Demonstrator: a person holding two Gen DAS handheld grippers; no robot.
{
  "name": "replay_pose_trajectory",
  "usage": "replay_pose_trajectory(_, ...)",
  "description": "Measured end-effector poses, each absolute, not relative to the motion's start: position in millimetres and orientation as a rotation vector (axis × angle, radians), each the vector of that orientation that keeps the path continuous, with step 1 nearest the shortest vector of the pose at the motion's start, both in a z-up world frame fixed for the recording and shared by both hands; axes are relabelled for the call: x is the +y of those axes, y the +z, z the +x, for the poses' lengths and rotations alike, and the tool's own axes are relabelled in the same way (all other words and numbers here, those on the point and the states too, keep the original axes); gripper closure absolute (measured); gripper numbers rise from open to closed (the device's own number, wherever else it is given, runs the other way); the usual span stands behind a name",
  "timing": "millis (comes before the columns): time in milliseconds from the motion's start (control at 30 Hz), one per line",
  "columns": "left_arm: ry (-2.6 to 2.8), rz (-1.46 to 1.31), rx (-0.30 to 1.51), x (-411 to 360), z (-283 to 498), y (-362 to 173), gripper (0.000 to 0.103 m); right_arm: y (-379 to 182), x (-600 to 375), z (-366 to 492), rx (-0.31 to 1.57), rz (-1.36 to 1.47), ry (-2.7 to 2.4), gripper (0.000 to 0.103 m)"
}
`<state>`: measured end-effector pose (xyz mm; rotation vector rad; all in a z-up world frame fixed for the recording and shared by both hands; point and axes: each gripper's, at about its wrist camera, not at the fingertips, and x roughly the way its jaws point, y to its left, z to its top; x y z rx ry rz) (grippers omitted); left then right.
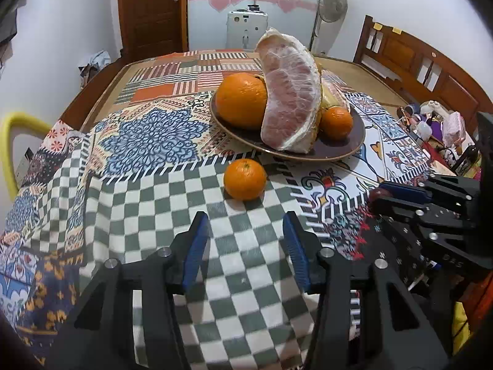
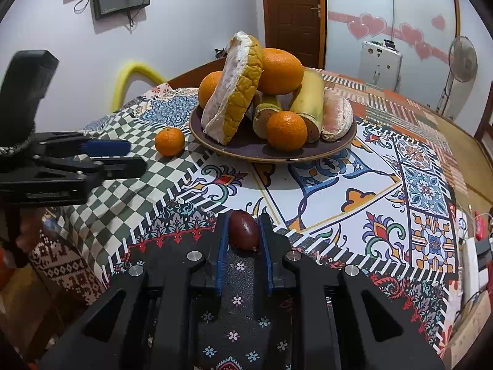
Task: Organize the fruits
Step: 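Place a small mandarin on the plate with the left tool while the right tool places the plum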
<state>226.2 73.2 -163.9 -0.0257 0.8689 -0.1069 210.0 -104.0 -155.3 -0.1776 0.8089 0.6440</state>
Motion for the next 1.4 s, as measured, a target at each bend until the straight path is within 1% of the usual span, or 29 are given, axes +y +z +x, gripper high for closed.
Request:
replay_pose_trajectory(267, -0.103, -0.049, 0.881, 73.1, 252.9, -167.0, 0.060, -148.3, -113.5, 219.4, 0.785, -0.145, 0.634, 0.086)
replay_pose_trajectory(367, -0.105, -0.060, 0.886, 73.9, 259.0, -169.4, 0.063, -145.7, -115.8, 222.2, 0.774, -0.141, 0.628, 0.086)
replay_pose_trajectory(467, -0.098, -0.059, 0.891, 71.9, 263.7, -172.6, 0.069, -143.9, -117.6, 225.3, 0.768, -0.135, 0.627, 0.086)
replay_pose_trajectory(733, -0.101, -0.050, 0.886, 68.2, 262.3, -171.2, 0.070, -140.0, -120.9, 230.1, 0.754, -0.125, 0.620, 0.086)
replay_pose_trajectory(1133, -0.200, -0.048, 0.799, 33.7, 258.7, -135.2, 0.070, -122.5, -127.6, 245.7, 0.703, -0.112, 0.597, 0.086)
replay_pose_trajectory(1400, -0.222, -0.052, 0.817, 9.5, 276.5, -142.4, 0.070, -119.2, -130.5, 263.1, 0.694, -0.124, 0.599, 0.086)
